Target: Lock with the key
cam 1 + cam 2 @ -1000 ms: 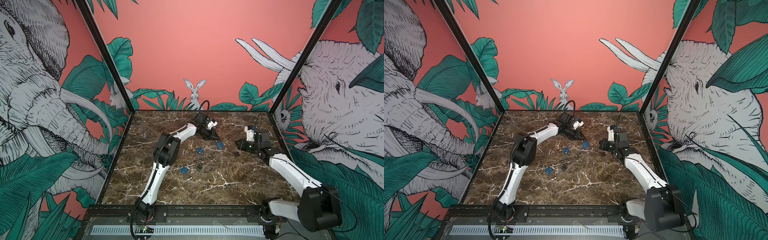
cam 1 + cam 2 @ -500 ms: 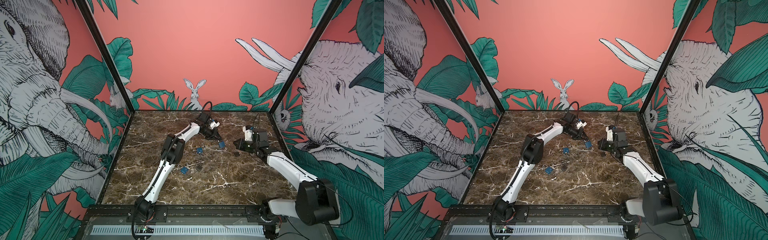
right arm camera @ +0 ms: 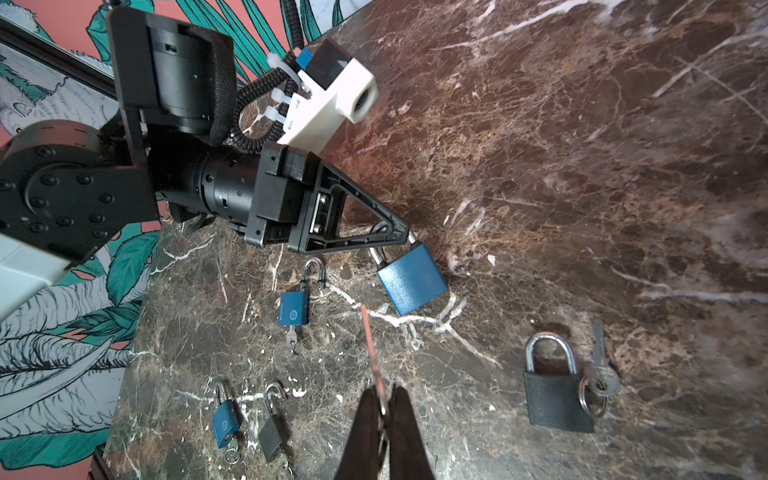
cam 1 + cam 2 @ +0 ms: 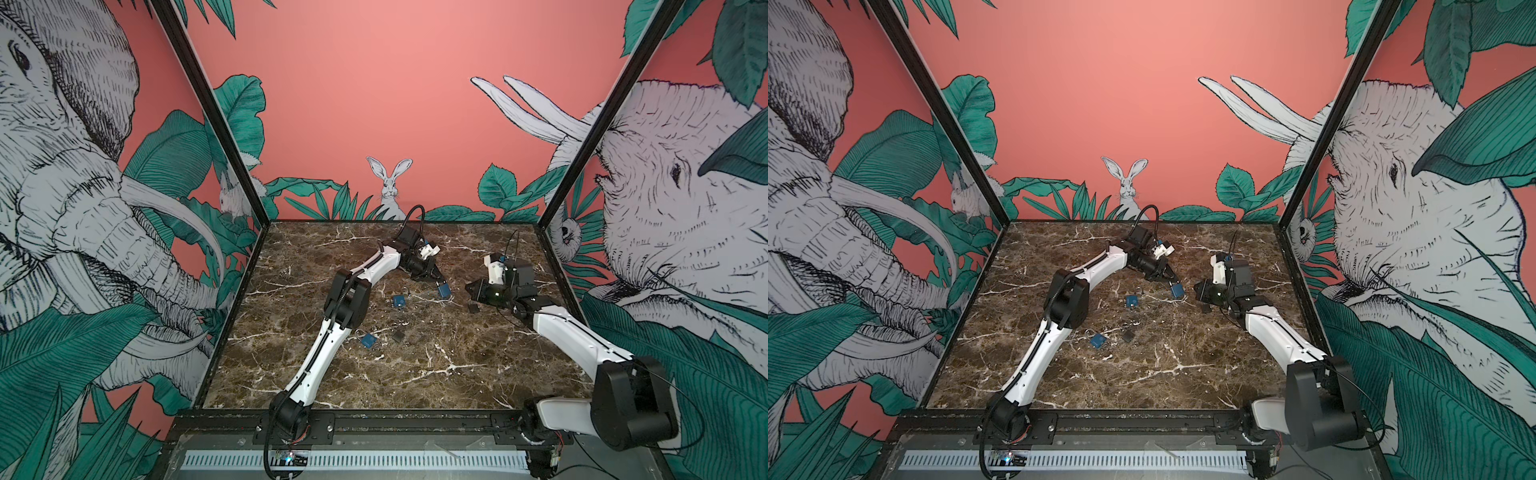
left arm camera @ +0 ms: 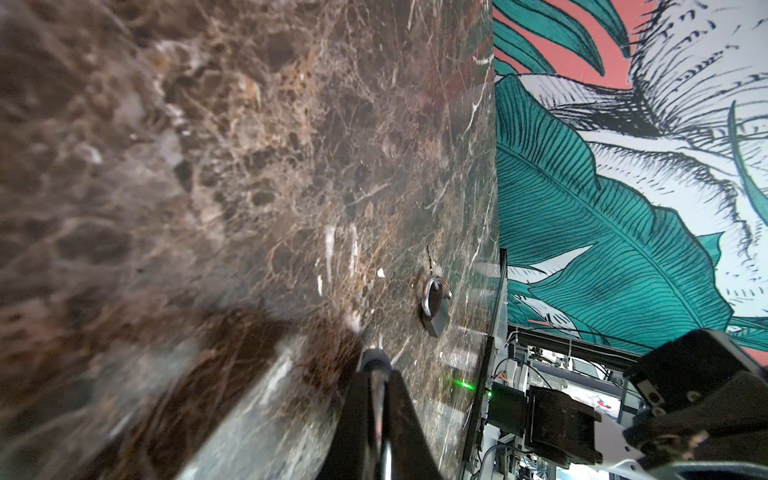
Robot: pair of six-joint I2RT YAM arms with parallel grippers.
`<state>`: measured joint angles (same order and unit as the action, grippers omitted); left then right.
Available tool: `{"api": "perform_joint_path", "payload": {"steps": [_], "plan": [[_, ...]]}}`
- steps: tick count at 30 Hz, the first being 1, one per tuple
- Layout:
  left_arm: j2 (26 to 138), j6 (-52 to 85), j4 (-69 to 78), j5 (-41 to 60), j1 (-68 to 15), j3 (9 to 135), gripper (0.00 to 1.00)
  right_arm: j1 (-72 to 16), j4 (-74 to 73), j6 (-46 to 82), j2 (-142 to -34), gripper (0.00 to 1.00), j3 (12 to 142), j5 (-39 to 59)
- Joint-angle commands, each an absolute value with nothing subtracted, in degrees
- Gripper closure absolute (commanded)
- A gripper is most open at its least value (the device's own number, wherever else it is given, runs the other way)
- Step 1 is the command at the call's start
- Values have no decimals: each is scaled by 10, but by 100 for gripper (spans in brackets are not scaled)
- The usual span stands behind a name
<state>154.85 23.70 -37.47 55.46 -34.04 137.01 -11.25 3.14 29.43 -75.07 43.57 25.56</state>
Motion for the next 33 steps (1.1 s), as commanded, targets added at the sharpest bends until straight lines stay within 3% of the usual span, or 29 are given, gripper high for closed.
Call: {"api": "perform_joint_path", "payload": {"steps": [1,9,26,33], "plan": [[1539,240,-382,565,-343,1391,82,-110,8,298,-752,100,429,265],[1526,263,-354,538,-340,1390,66,-110,5,296,-746,100,417,262],[1449,294,-292,468,-305,1322,66,-110,-46,312,-801,100,402,229],[1325,339,-158,457,-285,1182,67,-117,-76,321,-875,100,433,218]]}}
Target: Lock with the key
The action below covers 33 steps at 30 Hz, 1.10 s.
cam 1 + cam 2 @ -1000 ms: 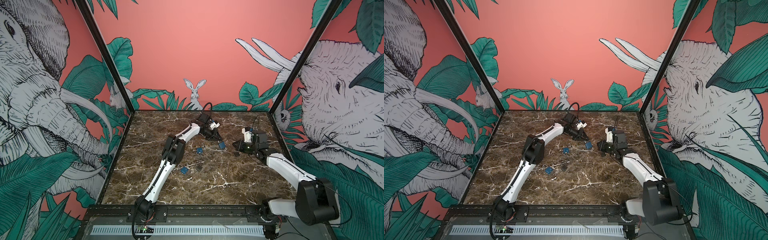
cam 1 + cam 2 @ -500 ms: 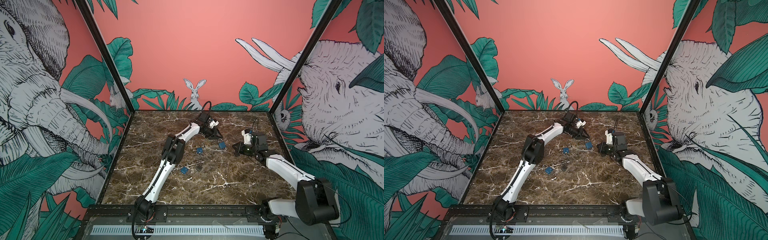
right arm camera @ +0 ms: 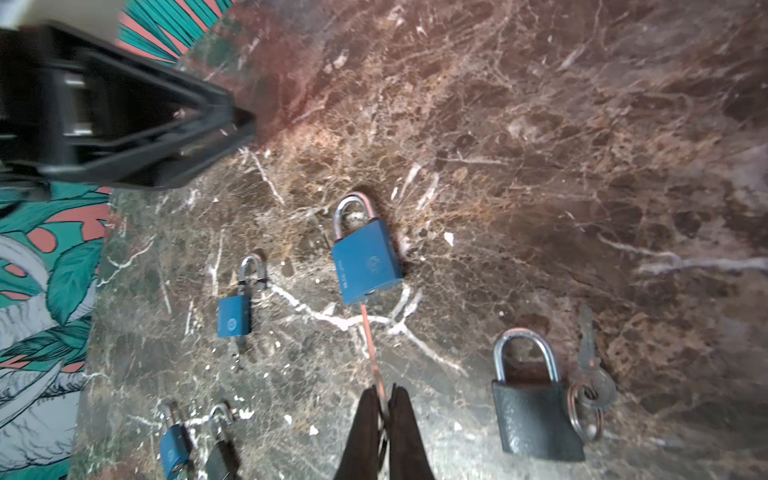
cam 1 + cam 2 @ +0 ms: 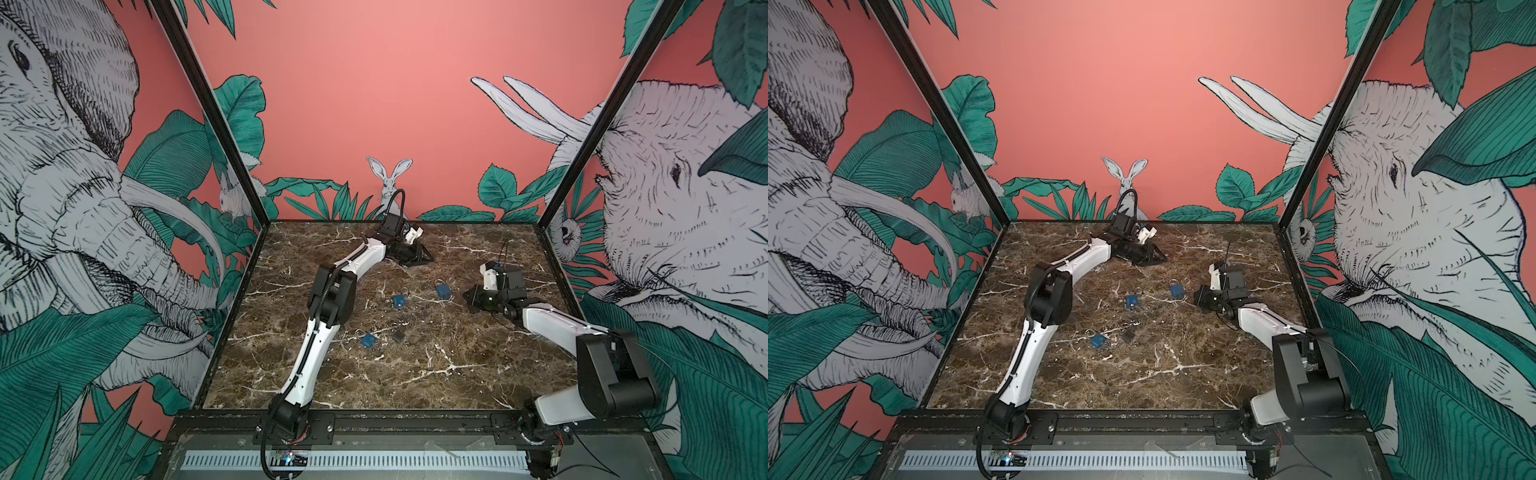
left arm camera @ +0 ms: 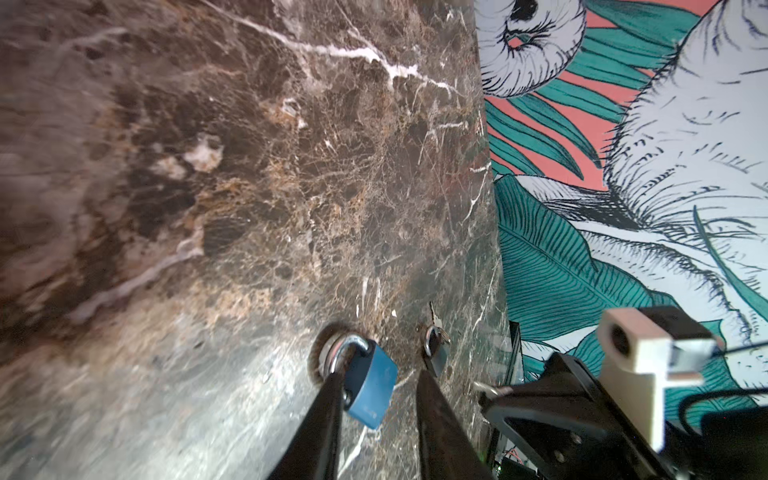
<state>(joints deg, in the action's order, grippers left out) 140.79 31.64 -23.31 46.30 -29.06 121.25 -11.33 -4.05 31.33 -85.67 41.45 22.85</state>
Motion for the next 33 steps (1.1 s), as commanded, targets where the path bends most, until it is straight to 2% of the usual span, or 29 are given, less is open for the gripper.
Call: {"api": "perform_joint_path", "payload": {"steps": [1,12,19,33], "plan": [[1304,342,-144,455,-283,1164,67,-120,-79,321,-886,100,439,216],[1132,347,-57,446,-269,971,67,-136,-97,336,-980,100,492,227],[1086,359,-23,446,-257,901,67,-143,-99,343,-1005,100,510,227],[1074,368,-2,451,-250,864,67,-143,-105,354,-1030,83,522,226]]}}
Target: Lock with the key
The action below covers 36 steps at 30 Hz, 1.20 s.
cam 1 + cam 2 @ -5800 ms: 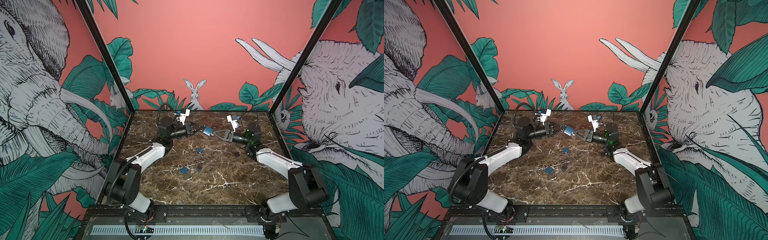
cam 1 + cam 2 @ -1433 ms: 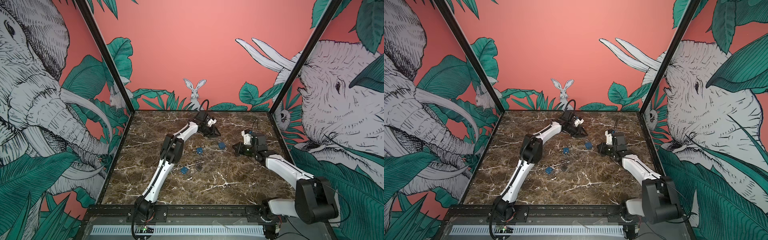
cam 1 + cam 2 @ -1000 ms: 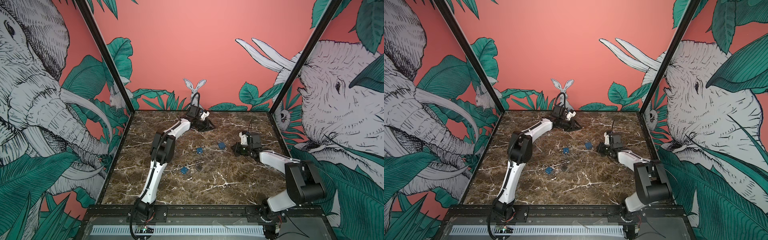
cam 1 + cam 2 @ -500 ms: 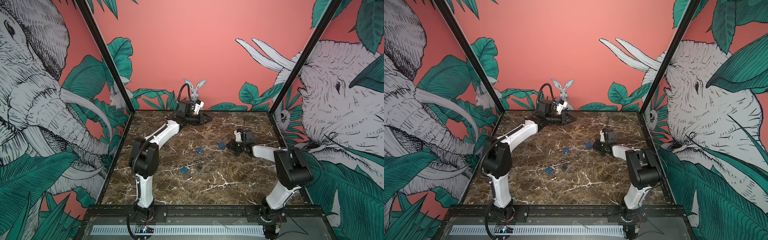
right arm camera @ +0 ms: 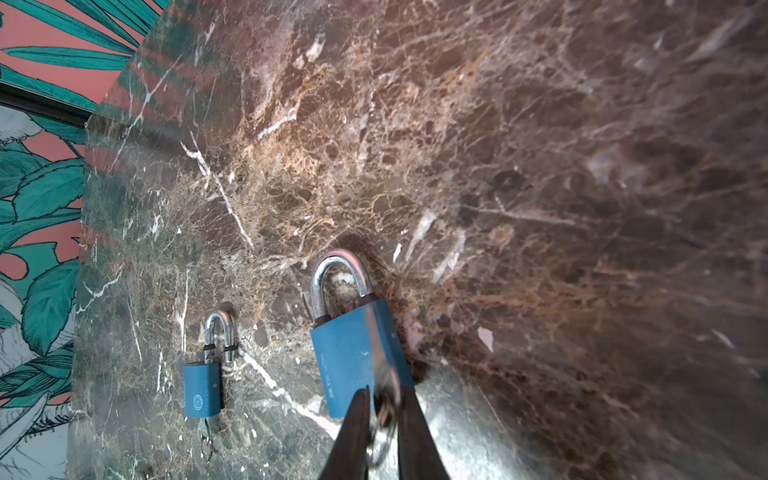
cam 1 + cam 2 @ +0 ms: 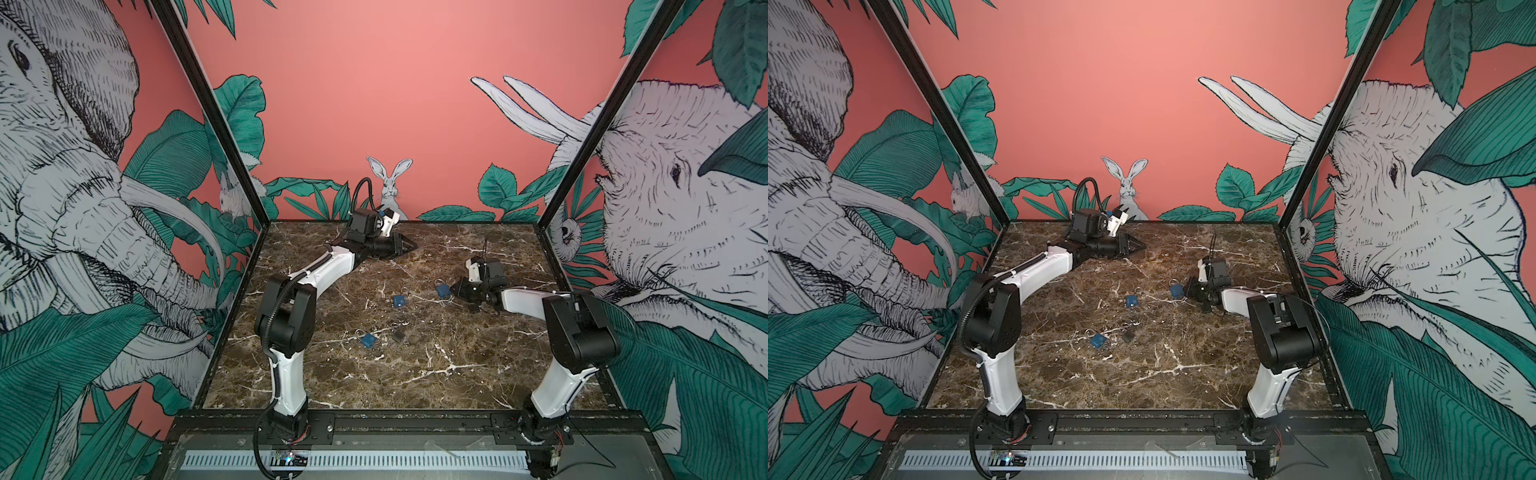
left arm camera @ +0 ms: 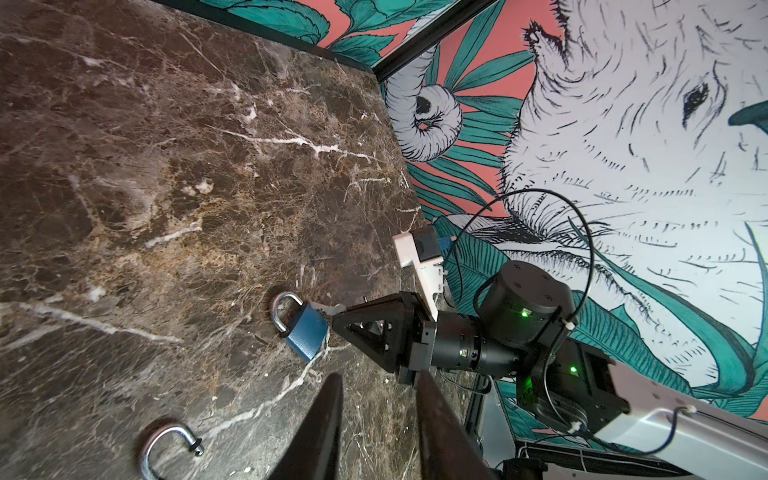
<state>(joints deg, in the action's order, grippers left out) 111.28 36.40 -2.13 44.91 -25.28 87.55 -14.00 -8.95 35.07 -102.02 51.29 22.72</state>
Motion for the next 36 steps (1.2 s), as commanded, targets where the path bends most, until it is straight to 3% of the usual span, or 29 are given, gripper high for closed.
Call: {"api": "perform_joint_path", "payload": {"steps": [1,17,24,29,36], "plan": [[1075,369,0,452,-250,862,67,-143,-104,354,-1031,81,524,226],[1032,315,-62,410,-247,832,68,-158,-57,332,-951,79,514,219],[931,279,-109,324,-240,722,70,-261,48,256,-892,77,541,108],[861,339,-57,336,-186,612,71,-335,76,240,-897,75,563,46],[776,355,-48,317,-128,520,70,-411,114,223,-972,59,633,2]]}}
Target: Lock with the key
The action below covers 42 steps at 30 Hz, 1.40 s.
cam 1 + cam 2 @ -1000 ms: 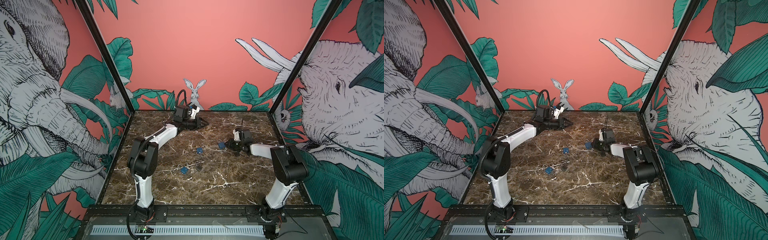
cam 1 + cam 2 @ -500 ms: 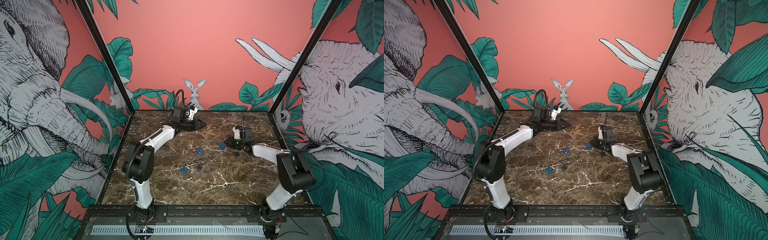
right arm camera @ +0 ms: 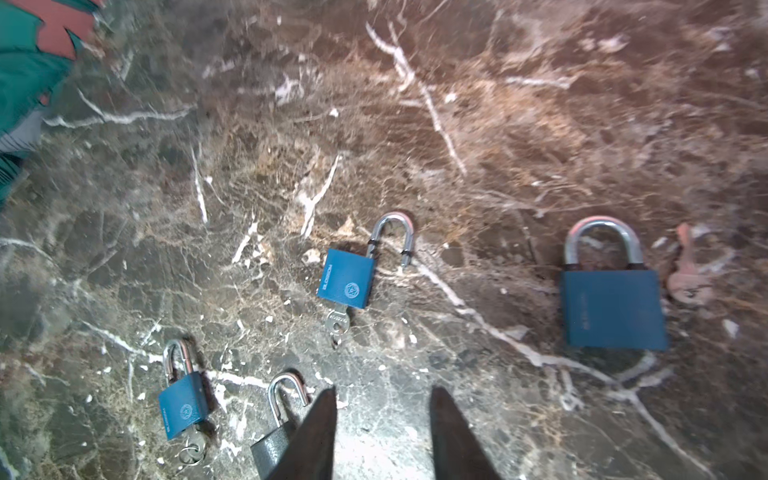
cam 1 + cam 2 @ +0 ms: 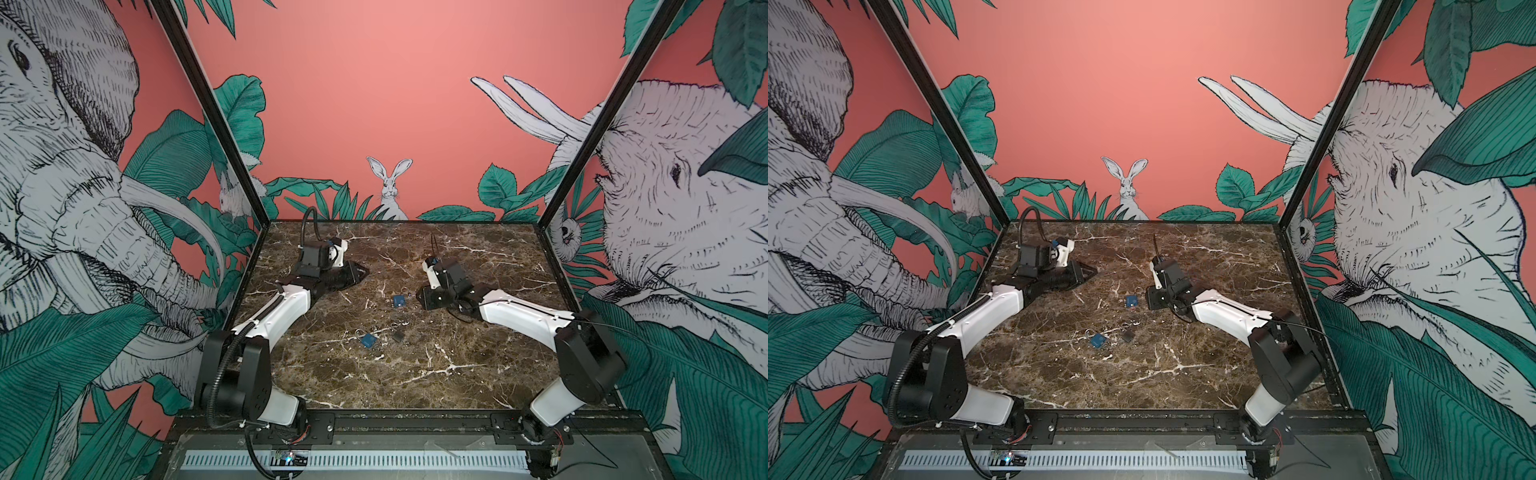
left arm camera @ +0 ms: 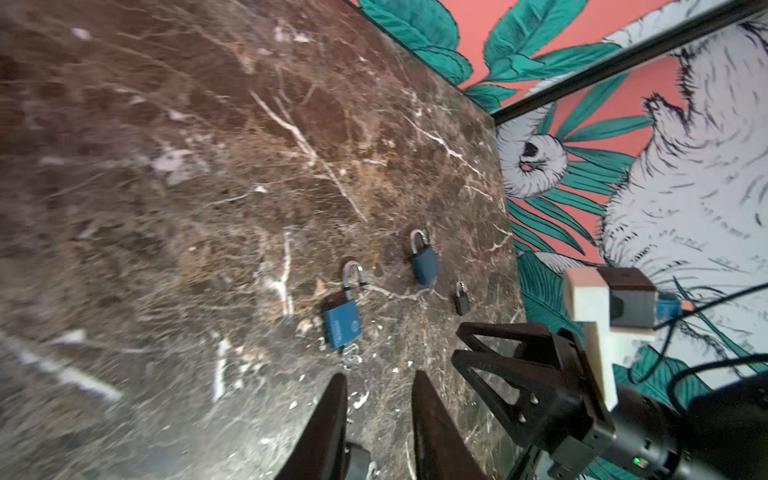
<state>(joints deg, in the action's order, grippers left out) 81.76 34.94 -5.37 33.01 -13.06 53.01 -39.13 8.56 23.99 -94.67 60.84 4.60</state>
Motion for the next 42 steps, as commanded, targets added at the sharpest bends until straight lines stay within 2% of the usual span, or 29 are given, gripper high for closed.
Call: {"api": "perform_joint_path", "payload": {"steps": [1,8,11,16,23,34,42], "plan": [[766,348,-57,316,-124,517,70,-419,119,223,-985,57,645,-7],[703,332,-88,285,-97,490,69,-446,135,243,-1055,48,707,-51],[692,333,-80,287,-94,481,69,-453,139,247,-1080,35,725,-47],[691,340,-64,290,-91,460,69,-467,165,243,-1116,33,776,-62],[699,345,-40,303,-84,449,69,-472,180,253,-1163,35,814,-74],[718,352,-16,322,-78,440,69,-473,218,261,-1205,47,851,-100],[724,361,0,327,-76,431,70,-474,229,260,-1226,48,873,-100]]}}
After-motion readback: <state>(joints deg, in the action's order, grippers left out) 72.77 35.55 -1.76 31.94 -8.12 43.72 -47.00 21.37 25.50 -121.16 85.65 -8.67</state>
